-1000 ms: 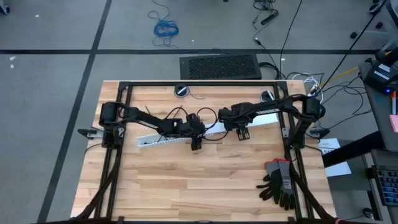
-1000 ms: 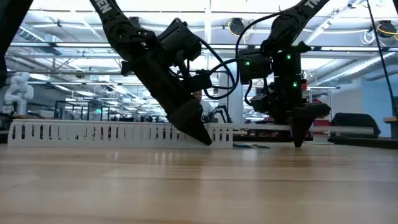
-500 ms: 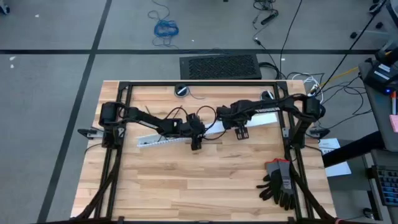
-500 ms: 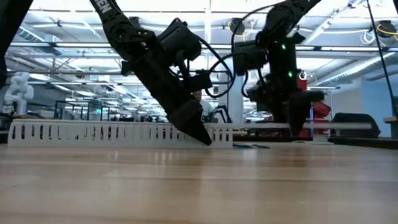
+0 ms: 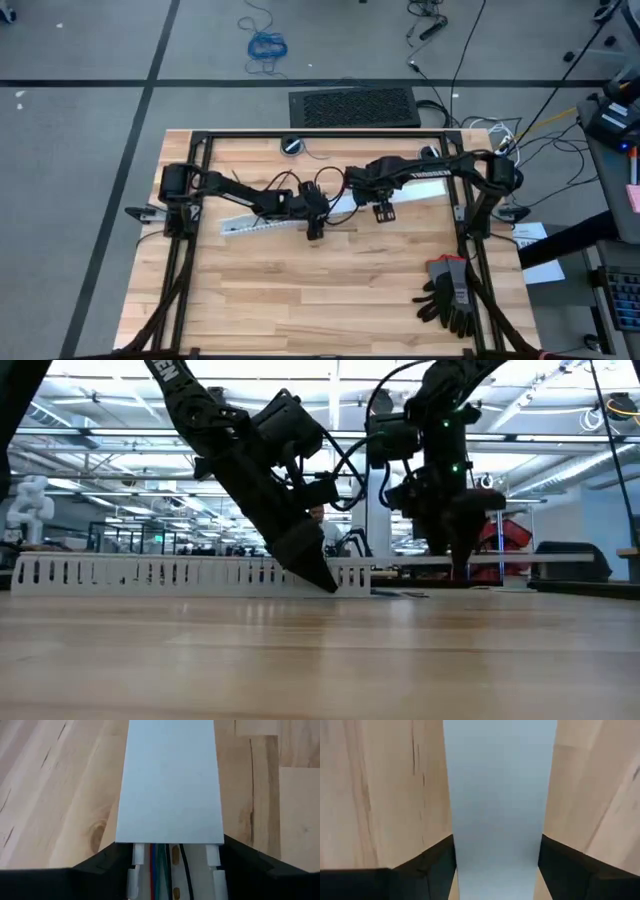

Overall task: Ziptie cables
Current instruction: Close the white cable duct tray the with white cable cover

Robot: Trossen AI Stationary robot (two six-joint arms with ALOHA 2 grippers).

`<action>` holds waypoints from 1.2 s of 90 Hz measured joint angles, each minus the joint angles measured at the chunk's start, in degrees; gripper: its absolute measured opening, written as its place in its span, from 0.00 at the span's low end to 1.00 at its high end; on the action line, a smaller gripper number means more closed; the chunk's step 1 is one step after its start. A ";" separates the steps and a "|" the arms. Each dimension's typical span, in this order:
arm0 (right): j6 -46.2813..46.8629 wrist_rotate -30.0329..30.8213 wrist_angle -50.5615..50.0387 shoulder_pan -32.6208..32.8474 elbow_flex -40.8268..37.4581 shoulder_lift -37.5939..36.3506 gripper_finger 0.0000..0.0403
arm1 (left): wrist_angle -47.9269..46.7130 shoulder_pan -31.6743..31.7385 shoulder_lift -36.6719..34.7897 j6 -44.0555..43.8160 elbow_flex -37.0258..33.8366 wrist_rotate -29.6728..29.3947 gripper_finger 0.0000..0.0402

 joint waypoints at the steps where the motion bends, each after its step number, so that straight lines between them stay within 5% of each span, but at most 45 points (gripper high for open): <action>1: 0.08 -0.04 0.03 -0.01 -0.06 -0.01 0.61 | 0.02 0.00 0.00 0.02 0.00 0.03 0.59; 30: 0.02 0.28 1.25 -0.02 -0.45 -0.05 0.62 | -0.39 0.00 0.00 -0.22 0.00 0.24 0.59; 63: -1.37 -1.48 6.23 0.05 -0.33 -0.14 0.80 | -0.23 -0.18 0.07 0.03 0.13 0.72 0.59; 88: -0.57 -1.50 2.23 1.17 4.50 -0.14 0.80 | -0.39 -0.31 0.07 0.06 0.13 0.67 0.59; 108: 5.31 -9.94 6.21 1.28 5.22 -0.14 0.77 | -0.48 -0.29 0.07 -0.03 0.13 0.92 0.59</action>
